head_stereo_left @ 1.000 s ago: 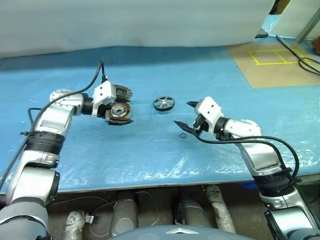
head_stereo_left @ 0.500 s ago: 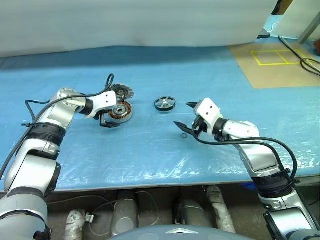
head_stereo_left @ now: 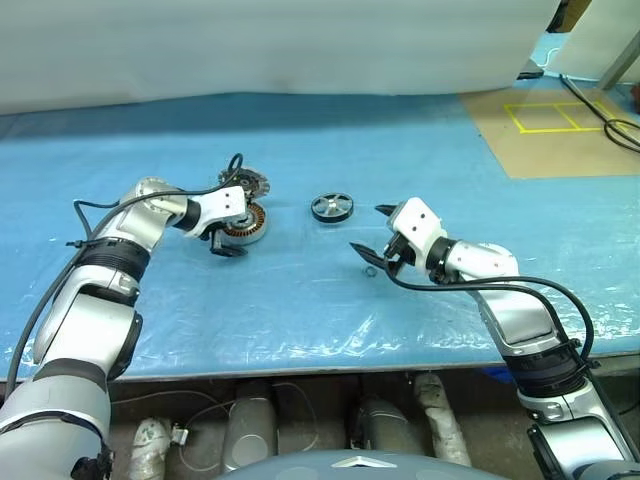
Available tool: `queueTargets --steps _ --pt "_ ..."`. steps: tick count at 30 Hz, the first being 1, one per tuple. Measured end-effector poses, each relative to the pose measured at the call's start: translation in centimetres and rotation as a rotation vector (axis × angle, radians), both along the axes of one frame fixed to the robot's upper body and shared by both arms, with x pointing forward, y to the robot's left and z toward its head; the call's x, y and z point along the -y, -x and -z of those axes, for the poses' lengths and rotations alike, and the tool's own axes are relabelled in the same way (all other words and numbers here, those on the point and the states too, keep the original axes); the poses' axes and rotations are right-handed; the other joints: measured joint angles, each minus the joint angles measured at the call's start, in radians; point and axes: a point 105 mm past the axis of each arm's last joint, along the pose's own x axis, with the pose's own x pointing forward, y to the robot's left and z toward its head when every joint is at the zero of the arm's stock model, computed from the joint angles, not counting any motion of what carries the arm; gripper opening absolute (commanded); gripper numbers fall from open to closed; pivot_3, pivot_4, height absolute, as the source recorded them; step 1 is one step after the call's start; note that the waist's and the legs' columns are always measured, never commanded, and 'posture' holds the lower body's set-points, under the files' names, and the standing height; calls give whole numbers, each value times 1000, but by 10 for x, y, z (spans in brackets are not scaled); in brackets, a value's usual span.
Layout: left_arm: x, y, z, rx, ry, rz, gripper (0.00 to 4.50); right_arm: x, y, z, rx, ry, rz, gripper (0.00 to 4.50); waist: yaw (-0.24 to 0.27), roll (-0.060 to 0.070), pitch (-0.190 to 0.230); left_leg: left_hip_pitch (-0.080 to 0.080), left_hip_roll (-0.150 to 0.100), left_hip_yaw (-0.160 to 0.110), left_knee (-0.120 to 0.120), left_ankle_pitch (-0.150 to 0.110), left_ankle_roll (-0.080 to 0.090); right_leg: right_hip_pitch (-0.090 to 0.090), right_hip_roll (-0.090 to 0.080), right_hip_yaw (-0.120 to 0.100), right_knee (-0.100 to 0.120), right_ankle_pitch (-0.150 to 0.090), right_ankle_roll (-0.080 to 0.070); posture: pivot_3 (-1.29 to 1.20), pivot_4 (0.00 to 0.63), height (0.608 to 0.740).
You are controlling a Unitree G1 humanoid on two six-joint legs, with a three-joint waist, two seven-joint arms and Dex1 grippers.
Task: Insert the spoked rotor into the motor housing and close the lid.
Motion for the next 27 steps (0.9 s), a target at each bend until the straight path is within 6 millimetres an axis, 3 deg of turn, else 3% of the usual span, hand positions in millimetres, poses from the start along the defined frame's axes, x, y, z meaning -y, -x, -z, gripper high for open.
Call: queueTargets --steps 3,6,9,11,15,22,27 --pt "1 0 2 0 -5 10 4500 0 0 0 0 2 1 4462 0 0 0 1 0 0 0 0 0 1 0 0 0 0 0 0 150 740" --pt "1 1 2 0 -6 13 3921 0 0 1 0 3 2 4500 0 0 0 1 0 0 0 0 0 1 0 0 0 0 0 0 150 740" --pt "0 -1 1 15 -11 10 2960 1 0 0 5 6 3 4500 0 0 0 1 0 0 0 0 0 1 0 0 -1 0 0 0 150 740" --pt "1 -3 0 28 -11 6 2960 1 -1 0 8 8 8 4500 -1 0 0 0 0 0 0 0 0 1 0 0 -1 0 0 0 150 740" --pt "1 -2 0 28 -23 23 2270 1 -1 0 14 11 11 4500 1 1 0 0 0 0 0 0 0 1 0 0 -1 0 0 0 150 740" --pt "1 -1 -1 33 -27 44 2257 1 -1 0 17 14 13 4500 1 1 0 0 0 0 0 0 0 1 -1 0 -2 0 0 0 150 740" --pt "1 11 -1 -1 17 115 2257 1 -1 0 18 17 14 4500 1 1 -1 -1 0 0 -2 0 0 -1 -1 0 -2 0 0 0 150 740"
